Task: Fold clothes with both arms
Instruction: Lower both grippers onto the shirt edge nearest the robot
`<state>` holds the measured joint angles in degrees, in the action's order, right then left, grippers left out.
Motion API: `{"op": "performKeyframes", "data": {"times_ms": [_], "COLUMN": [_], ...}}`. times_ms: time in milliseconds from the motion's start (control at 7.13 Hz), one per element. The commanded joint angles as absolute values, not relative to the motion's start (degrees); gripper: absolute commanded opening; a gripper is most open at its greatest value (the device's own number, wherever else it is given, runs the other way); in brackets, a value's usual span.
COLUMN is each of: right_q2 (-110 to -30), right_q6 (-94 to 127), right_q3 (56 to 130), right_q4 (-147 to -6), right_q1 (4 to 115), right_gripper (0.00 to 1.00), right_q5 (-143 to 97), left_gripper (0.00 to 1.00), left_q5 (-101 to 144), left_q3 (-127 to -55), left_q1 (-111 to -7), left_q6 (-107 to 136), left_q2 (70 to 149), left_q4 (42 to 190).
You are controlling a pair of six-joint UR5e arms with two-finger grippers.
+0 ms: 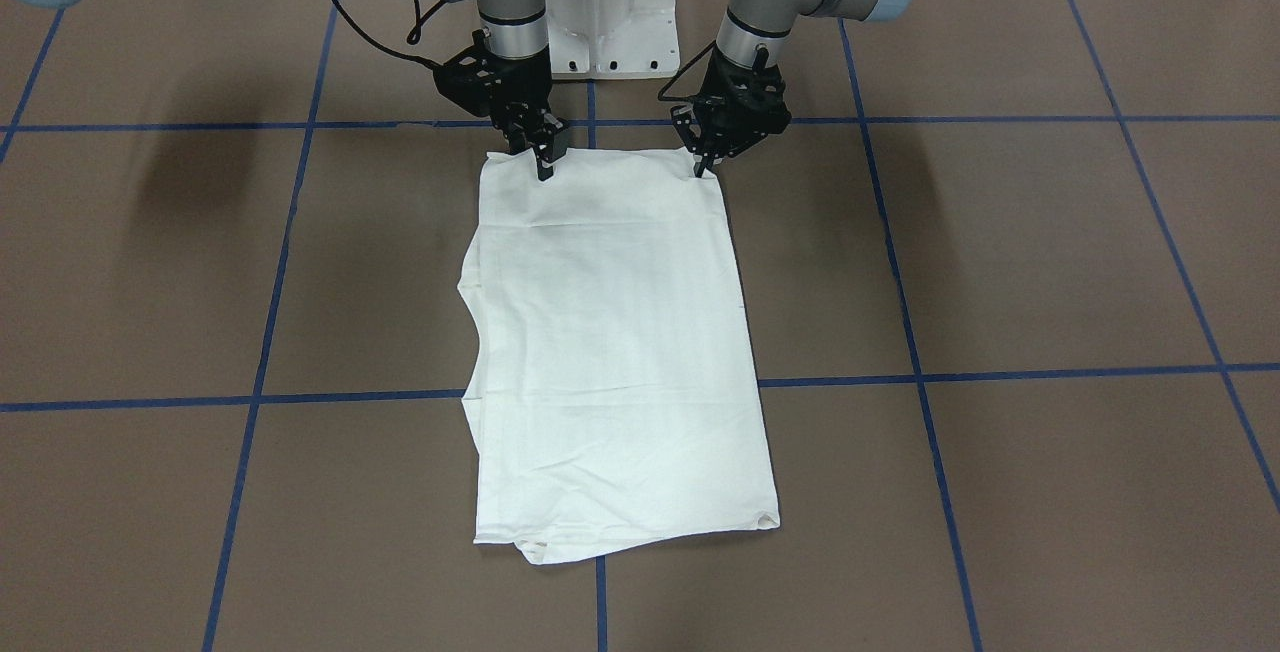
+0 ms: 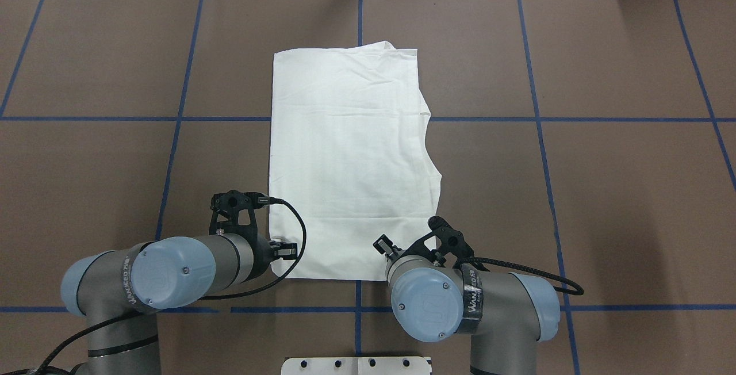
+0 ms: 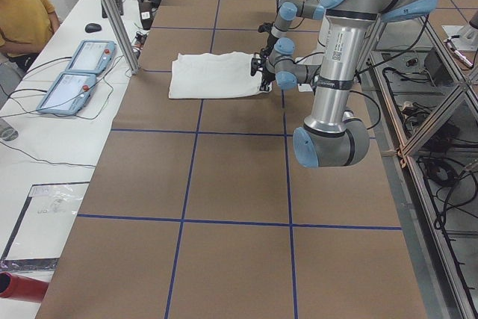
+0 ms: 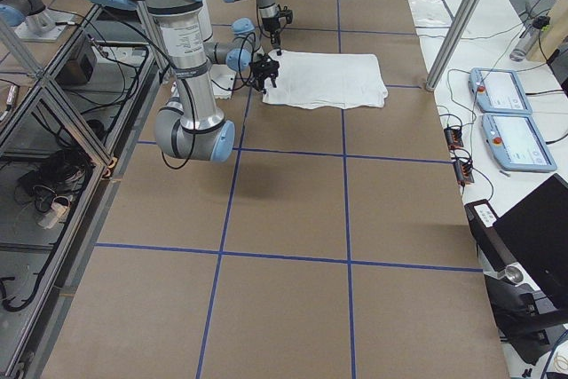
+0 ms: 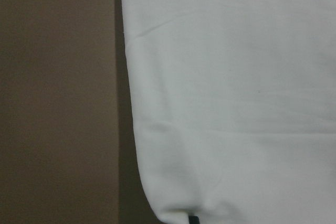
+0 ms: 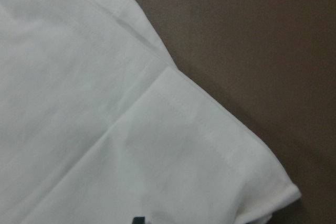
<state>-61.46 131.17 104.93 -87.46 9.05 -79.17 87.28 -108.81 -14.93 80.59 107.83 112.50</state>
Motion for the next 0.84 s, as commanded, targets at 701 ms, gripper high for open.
{"op": "performKeyframes", "data": {"times_ms": [701], "right_q2": [-60.74], "right_q6": [132.36], "right_q3": [127.89], "right_q4": [-112.33], "right_q1": [5.39], "right_gripper": [0.0], "right_q5": [-77.87], "left_gripper": [0.0], "left_q5": [91.99], "left_q3": [-128.52], "left_q1": [-15.03], "left_q6": [78.66], "left_q2": [107.93], "left_q4": [96.65]}}
